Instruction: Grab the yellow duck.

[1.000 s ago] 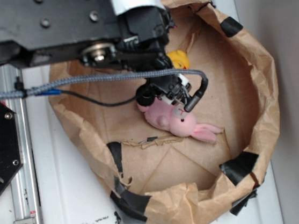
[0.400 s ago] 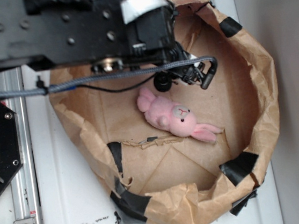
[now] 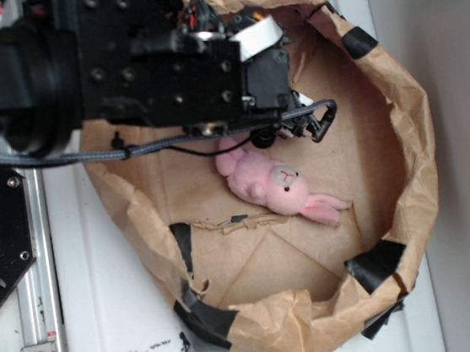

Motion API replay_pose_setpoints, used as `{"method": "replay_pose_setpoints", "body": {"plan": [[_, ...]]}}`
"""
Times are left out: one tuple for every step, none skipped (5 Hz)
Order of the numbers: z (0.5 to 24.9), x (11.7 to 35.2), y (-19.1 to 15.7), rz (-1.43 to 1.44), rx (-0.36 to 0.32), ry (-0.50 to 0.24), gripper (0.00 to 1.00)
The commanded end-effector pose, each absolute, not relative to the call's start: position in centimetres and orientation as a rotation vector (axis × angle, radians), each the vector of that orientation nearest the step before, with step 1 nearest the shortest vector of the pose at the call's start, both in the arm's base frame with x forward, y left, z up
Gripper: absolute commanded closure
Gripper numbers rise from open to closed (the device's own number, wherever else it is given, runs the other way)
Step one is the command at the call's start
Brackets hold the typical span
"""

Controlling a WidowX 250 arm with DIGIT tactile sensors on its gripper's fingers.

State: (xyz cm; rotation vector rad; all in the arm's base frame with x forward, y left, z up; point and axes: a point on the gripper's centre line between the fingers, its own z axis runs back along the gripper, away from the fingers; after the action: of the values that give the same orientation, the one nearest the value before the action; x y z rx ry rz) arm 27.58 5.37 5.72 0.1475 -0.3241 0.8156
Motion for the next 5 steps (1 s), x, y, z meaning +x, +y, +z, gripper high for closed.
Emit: {"method": "replay_pose_setpoints", "body": {"plan": [[7.3, 28.6, 7.0, 0.865, 0.110, -0.382, 0.00], [7.7, 28.3, 6.8, 0.861, 0.105, -0.385, 0.00], [8.2, 27.4, 7.1, 0.865, 0.087, -0.392, 0.00], [8.0, 27.5, 7.5, 0.861, 0.087, -0.389, 0.00], [7.3, 27.9, 7.6, 0.860, 0.107, -0.376, 0.00]]}}
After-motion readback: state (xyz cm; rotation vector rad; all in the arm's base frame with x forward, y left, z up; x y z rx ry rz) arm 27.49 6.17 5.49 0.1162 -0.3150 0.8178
